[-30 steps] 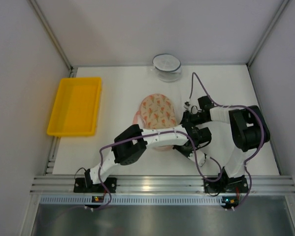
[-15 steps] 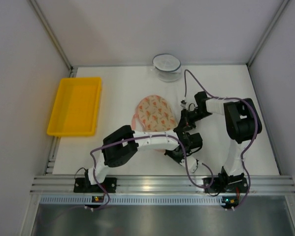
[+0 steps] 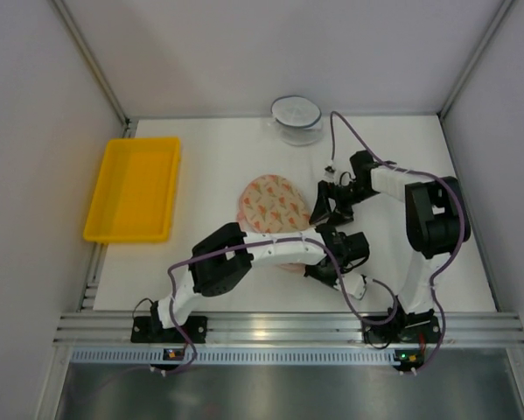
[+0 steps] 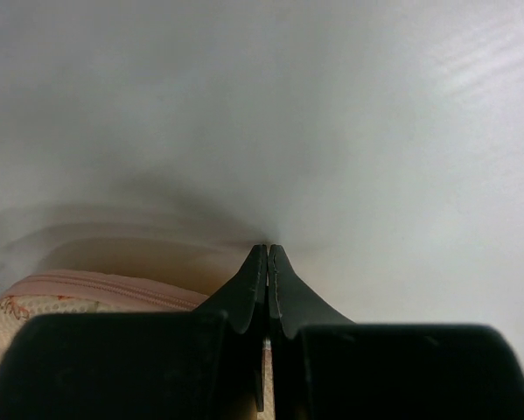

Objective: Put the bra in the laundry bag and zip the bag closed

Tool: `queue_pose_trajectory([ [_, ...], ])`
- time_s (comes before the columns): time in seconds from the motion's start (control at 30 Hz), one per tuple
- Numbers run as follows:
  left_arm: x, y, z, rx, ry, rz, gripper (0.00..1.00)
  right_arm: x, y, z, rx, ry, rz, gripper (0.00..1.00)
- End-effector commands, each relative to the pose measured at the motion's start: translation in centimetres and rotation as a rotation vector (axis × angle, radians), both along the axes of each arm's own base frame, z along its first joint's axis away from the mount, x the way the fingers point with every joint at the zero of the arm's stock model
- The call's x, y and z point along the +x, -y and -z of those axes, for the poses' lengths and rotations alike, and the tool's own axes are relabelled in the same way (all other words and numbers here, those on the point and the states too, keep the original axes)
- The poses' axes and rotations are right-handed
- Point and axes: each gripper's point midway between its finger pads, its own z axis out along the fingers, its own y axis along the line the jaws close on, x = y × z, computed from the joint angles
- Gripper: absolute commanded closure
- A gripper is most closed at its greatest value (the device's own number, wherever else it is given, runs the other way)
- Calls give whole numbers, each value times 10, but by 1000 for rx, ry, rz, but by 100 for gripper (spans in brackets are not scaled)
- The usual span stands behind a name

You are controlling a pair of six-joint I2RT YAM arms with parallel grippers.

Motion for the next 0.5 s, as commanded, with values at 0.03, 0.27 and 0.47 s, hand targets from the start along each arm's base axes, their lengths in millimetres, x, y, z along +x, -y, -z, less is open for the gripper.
queue_pose_trajectory([
  [0.03,15,32,-6,-100,18,-86,100,-7,16,-26,-40,75,-5,15],
  [0.27,35,45,-12,-148,90,-87,100,-50,6,-13,84,-57,15,21],
  [0.47,38,49,-14,-170,99,-86,100,-50,-9,-15,160,-97,17,48],
])
